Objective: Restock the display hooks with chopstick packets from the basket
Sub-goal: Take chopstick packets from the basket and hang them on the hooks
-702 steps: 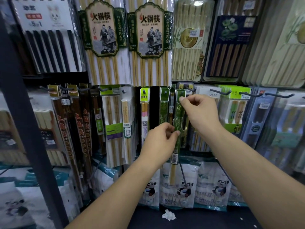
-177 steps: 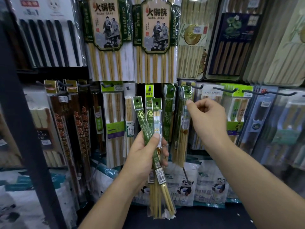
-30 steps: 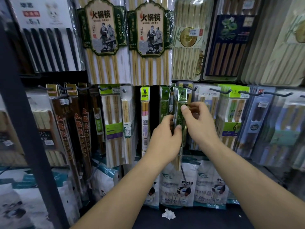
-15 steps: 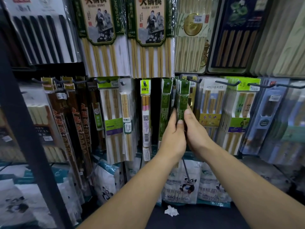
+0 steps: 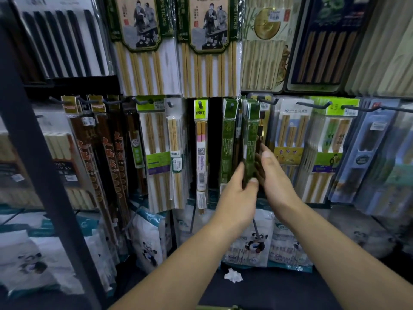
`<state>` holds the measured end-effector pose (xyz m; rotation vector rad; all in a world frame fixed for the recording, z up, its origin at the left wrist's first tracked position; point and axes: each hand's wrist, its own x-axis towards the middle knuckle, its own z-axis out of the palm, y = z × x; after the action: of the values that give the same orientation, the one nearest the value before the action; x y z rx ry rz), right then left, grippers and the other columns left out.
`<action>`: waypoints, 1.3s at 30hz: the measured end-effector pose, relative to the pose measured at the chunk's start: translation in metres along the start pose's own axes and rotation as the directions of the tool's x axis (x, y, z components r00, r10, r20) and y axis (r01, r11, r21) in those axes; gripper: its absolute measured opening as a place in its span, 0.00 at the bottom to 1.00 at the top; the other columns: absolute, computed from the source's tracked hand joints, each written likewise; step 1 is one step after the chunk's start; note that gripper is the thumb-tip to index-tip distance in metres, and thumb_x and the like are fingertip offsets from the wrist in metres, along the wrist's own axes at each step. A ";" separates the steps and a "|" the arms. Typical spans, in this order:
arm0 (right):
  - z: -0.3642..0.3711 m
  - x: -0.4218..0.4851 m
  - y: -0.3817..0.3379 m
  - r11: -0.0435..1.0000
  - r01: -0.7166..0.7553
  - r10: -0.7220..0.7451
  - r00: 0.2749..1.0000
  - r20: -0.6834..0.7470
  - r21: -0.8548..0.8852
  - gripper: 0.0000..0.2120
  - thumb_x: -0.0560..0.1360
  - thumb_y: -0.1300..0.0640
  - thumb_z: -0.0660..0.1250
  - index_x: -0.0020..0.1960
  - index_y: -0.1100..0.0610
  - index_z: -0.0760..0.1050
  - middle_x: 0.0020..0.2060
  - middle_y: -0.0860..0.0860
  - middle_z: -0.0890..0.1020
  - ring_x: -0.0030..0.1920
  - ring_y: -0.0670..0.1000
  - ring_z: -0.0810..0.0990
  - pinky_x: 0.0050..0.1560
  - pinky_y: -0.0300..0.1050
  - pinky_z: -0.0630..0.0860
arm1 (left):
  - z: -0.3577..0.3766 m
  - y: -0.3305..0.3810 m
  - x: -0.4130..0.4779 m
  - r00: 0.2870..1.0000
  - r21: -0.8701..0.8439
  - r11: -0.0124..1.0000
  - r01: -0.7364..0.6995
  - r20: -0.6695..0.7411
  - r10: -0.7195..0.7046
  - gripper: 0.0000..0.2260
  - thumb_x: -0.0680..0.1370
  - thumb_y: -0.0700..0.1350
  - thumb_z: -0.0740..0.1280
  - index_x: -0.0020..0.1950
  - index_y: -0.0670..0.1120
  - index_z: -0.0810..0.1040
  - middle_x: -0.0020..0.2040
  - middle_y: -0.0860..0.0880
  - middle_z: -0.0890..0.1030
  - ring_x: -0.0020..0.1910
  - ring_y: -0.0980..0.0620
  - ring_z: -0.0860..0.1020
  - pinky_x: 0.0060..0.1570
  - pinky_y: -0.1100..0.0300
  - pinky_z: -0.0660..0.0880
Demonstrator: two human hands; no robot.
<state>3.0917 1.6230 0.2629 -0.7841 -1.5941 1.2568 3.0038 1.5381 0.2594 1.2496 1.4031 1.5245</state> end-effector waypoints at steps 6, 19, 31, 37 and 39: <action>-0.004 -0.074 0.051 0.983 -0.041 0.001 0.977 -0.214 -0.181 0.06 0.84 0.49 0.61 0.58 0.45 0.75 0.55 0.43 0.80 0.57 0.45 0.79 0.58 0.47 0.77 | -0.038 -0.069 -0.080 0.986 0.170 0.972 0.161 0.022 -0.167 0.16 0.84 0.53 0.64 0.72 0.61 0.71 0.68 0.65 0.73 0.61 0.73 0.72 0.58 0.74 0.69; 0.063 -0.248 0.321 0.588 -0.294 0.703 0.647 0.296 -0.754 0.06 0.78 0.64 0.68 0.51 0.60 0.84 0.45 0.53 0.84 0.46 0.50 0.80 0.44 0.42 0.73 | -0.176 -0.287 -0.213 0.660 0.531 0.399 0.747 -0.520 -0.543 0.17 0.80 0.51 0.65 0.63 0.43 0.73 0.58 0.39 0.77 0.61 0.35 0.73 0.61 0.43 0.74; 0.117 -0.332 0.441 0.465 0.092 0.799 0.385 0.462 -0.881 0.20 0.75 0.46 0.74 0.64 0.52 0.78 0.60 0.54 0.82 0.59 0.56 0.80 0.49 0.44 0.73 | -0.191 -0.359 -0.275 0.650 0.350 0.555 0.755 -0.516 -0.558 0.05 0.79 0.61 0.63 0.49 0.64 0.70 0.40 0.56 0.81 0.38 0.66 0.79 0.28 0.68 0.70; 0.125 -0.330 0.460 0.406 0.123 0.823 0.382 0.421 -0.906 0.18 0.72 0.46 0.76 0.58 0.52 0.78 0.55 0.54 0.83 0.55 0.57 0.80 0.48 0.46 0.74 | -0.191 -0.361 -0.273 0.658 0.335 0.576 0.745 -0.511 -0.553 0.07 0.78 0.63 0.63 0.50 0.62 0.69 0.43 0.66 0.79 0.39 0.64 0.79 0.28 0.68 0.70; 0.125 -0.330 0.462 0.398 0.092 0.841 0.362 0.403 -0.913 0.16 0.73 0.46 0.76 0.55 0.52 0.80 0.53 0.53 0.83 0.53 0.56 0.81 0.49 0.46 0.76 | -0.192 -0.362 -0.274 0.660 0.324 0.587 0.742 -0.509 -0.553 0.08 0.78 0.63 0.63 0.50 0.60 0.70 0.42 0.65 0.80 0.38 0.63 0.79 0.28 0.67 0.71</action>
<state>3.0679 1.4092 -0.2776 -1.4272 -3.2236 1.2731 2.8597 1.2821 -0.1357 0.5478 2.3087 0.8690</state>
